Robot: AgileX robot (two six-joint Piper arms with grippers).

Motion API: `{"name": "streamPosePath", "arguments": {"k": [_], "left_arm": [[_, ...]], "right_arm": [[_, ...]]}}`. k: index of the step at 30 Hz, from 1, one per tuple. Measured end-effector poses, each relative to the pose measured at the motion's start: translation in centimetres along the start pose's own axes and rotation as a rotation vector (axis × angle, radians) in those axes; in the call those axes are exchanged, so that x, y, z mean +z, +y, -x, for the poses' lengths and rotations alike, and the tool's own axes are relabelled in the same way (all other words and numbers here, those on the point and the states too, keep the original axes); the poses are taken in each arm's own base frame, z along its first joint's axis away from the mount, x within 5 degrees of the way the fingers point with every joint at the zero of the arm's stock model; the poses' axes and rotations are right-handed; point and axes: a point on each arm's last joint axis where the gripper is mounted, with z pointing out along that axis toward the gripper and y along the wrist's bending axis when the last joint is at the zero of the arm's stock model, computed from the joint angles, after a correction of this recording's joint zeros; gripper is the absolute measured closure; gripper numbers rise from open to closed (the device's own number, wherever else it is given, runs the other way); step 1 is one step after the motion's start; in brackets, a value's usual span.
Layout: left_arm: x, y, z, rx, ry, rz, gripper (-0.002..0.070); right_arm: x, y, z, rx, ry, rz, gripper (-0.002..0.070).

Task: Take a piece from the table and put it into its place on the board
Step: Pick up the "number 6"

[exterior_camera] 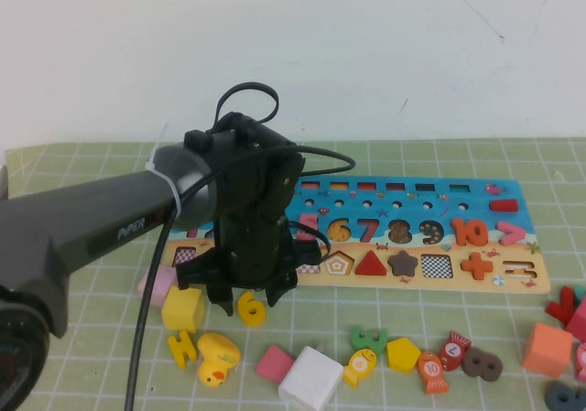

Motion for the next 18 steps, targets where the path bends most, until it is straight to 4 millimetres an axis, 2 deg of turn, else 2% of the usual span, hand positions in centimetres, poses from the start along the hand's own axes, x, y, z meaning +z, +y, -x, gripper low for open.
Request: {"name": "streamPosePath", "arguments": {"k": [12,18], "left_arm": [[1.02,-0.15,-0.05,-0.017,0.036,0.002,0.0293],[1.03,-0.22,-0.07,-0.021,0.039,-0.005,0.037]], "right_arm": [[0.0,0.0,0.0,0.0,0.0,0.0,0.0679],[0.0,0.0,0.0,0.0,0.0,0.0,0.0679]]}}
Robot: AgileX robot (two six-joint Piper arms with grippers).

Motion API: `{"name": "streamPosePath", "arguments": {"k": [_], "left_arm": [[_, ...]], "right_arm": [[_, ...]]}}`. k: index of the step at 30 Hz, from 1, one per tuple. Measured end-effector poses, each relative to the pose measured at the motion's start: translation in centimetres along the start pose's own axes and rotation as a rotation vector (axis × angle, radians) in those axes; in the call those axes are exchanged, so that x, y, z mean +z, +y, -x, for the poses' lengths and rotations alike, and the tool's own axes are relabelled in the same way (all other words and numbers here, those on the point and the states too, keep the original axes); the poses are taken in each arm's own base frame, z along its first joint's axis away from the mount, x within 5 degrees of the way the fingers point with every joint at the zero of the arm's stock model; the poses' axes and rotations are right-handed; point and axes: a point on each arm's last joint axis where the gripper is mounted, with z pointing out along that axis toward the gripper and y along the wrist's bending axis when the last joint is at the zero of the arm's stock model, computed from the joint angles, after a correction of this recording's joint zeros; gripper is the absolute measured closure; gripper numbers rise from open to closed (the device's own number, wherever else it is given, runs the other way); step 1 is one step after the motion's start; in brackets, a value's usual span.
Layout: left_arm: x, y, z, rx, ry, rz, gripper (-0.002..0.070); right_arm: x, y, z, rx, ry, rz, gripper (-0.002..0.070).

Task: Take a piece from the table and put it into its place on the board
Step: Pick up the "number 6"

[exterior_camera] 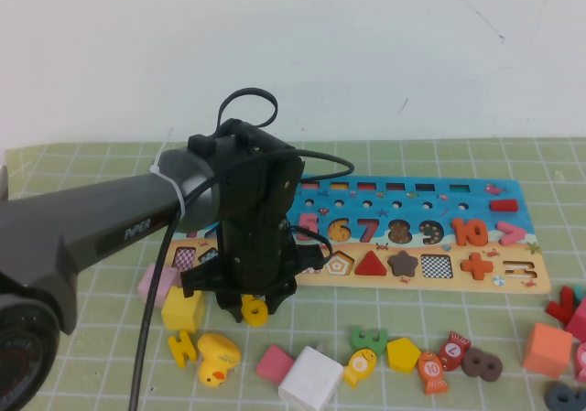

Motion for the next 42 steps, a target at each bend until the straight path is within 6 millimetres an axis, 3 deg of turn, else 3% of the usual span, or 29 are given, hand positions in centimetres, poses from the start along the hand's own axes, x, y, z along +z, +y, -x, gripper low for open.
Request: {"name": "streamPosePath", "arguments": {"k": [4,15,28,42], "left_arm": [[0.0,0.02,0.03,-0.002,0.0,0.0,0.0408],[0.04,0.44,0.51,0.059,-0.008,0.012,0.0409],[0.04,0.49,0.48,0.473,-0.001,0.018,0.0409],[0.05,0.42,0.51,0.515,-0.005,0.011,0.0409]], "right_arm": [[0.0,0.0,0.0,0.0,0.0,0.0,0.0679],[0.0,0.0,0.0,0.0,0.0,0.0,0.0679],[0.0,0.0,0.0,0.0,0.0,0.0,0.0679],[0.0,0.0,0.0,0.0,0.0,0.0,0.0679]]}}
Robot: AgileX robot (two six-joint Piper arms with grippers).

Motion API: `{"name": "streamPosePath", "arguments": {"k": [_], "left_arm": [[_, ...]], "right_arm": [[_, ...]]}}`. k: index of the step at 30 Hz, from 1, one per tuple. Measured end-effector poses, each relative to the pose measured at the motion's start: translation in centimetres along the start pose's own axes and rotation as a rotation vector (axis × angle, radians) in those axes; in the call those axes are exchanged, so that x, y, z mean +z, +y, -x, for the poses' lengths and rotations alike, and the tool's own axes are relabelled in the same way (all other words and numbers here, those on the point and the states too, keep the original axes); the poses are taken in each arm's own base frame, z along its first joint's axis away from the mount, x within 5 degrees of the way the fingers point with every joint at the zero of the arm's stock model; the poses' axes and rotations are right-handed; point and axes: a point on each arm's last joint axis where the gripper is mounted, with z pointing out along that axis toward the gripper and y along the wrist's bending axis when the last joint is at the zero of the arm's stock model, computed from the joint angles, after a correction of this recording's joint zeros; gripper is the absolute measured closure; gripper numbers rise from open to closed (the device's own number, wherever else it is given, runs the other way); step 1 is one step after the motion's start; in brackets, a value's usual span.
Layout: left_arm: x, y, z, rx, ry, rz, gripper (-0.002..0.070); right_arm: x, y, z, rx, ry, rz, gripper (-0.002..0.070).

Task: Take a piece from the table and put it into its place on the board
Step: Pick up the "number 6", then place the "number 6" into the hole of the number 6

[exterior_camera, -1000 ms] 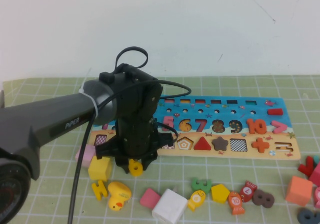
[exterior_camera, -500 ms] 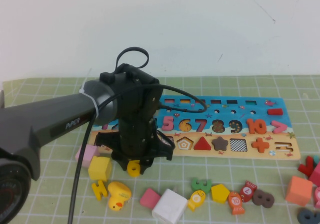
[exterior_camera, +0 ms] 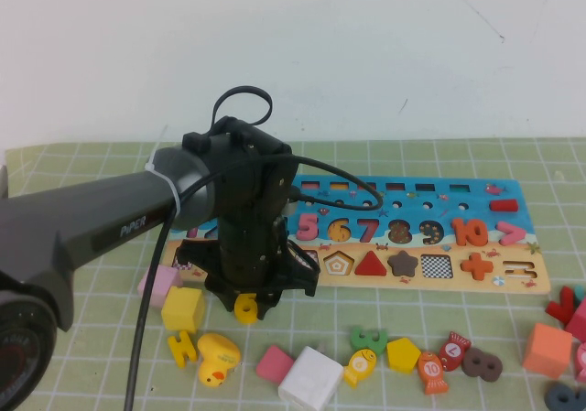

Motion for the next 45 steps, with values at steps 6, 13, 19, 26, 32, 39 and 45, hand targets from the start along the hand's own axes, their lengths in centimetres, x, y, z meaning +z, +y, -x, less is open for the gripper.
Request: {"name": "streamPosePath", "arguments": {"k": [6,13,19,26,32,39,45], "left_arm": [[0.0,0.0,0.0,-0.001,-0.003,-0.005,0.0409],[-0.5,-0.4,0.2,0.01,-0.004,-0.043,0.0409],[-3.3,-1.3,1.4,0.043,-0.043,-0.126,0.0409],[-7.3,-2.0,3.7,0.062,-0.212,-0.207,0.0409],[-7.7,-3.1,5.3,0.026,-0.357,-0.322,0.0409],[-3.9,-4.3,6.8,-0.002,-0.356,-0.357,0.041],[-1.0,-5.2,8.1,0.018,-0.335,-0.344,0.041]], "right_arm": [[0.0,0.0,0.0,0.0,0.0,0.0,0.0679],[0.0,0.0,0.0,0.0,0.0,0.0,0.0679],[0.0,0.0,0.0,0.0,0.0,0.0,0.0679],[0.0,0.0,0.0,0.0,0.0,0.0,0.0679],[0.0,0.0,0.0,0.0,0.0,0.0,0.0679],[0.0,0.0,0.0,0.0,0.0,0.0,0.0679],[0.0,0.0,0.0,0.0,0.0,0.0,0.0679]]}}
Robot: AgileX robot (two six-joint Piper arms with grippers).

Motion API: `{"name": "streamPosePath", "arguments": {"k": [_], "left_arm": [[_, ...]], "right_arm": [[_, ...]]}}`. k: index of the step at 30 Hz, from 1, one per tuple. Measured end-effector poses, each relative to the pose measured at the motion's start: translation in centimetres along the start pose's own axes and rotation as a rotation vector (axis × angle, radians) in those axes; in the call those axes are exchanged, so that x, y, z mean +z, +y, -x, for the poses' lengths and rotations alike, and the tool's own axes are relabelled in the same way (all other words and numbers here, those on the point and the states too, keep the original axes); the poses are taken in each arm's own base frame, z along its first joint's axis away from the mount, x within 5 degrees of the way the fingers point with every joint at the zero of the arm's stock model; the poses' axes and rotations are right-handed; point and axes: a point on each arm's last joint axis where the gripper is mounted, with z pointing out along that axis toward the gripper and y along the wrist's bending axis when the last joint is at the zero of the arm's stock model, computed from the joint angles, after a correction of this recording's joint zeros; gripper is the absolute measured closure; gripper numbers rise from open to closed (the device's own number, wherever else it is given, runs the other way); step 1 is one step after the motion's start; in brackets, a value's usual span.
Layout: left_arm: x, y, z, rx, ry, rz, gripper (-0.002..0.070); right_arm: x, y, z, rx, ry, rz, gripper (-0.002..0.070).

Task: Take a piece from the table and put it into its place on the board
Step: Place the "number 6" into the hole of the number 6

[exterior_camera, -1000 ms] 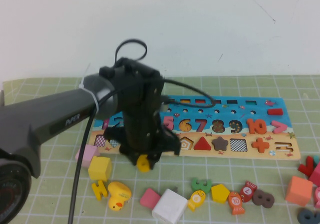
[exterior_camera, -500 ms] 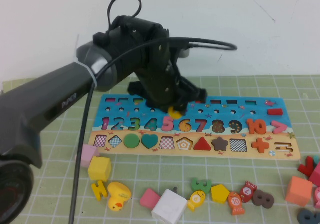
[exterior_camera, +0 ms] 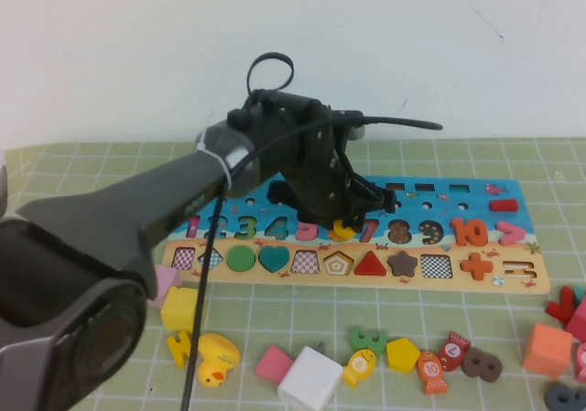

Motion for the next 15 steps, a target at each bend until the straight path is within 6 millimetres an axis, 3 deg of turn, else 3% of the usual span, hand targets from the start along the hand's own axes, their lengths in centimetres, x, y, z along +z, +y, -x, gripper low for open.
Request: {"name": "streamPosePath", "arguments": {"k": [5,15], "left_arm": [[0.84,0.13,0.25,0.016,0.002,0.016,0.041],[0.63,0.39,0.27,0.01,0.013,0.052,0.041]], "right_arm": [[0.0,0.0,0.0,0.0,0.0,0.0,0.0679],[0.0,0.0,0.0,0.0,0.0,0.0,0.0679]]}}
